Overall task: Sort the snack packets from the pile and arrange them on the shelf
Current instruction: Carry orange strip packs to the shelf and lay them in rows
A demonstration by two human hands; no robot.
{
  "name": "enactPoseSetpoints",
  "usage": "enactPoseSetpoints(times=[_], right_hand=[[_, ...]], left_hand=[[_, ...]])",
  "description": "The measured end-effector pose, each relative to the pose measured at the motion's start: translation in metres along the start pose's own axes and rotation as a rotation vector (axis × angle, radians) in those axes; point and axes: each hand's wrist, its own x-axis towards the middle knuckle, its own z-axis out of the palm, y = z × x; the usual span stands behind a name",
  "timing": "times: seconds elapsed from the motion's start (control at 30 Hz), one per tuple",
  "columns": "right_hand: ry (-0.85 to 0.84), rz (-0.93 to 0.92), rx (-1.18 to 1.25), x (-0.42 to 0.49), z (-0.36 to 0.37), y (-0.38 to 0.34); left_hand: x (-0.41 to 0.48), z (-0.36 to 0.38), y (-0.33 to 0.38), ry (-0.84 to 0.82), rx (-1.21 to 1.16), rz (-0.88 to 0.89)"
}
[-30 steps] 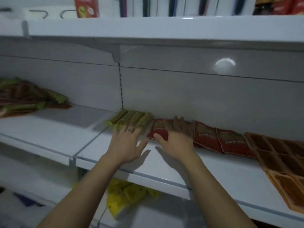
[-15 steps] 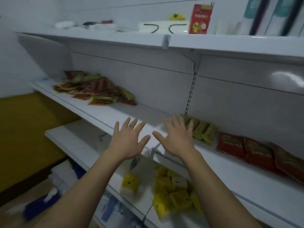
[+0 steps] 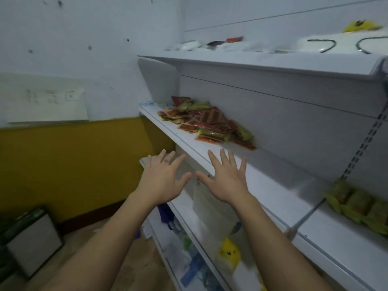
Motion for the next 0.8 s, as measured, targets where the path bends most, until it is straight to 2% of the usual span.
enactPoseSetpoints(times=[0.3, 0.8], right_hand=[[-0.003, -0.058, 0.059, 0.098, 0.035, -0.027], [0.029, -0.03, 0.098, 0.308, 0.068, -0.009]], left_hand=[[0.065, 0.02, -0.052, -0.043, 0.051, -0.07], [0.272, 0.06, -0.107, -0.034, 0.062, -0.019]])
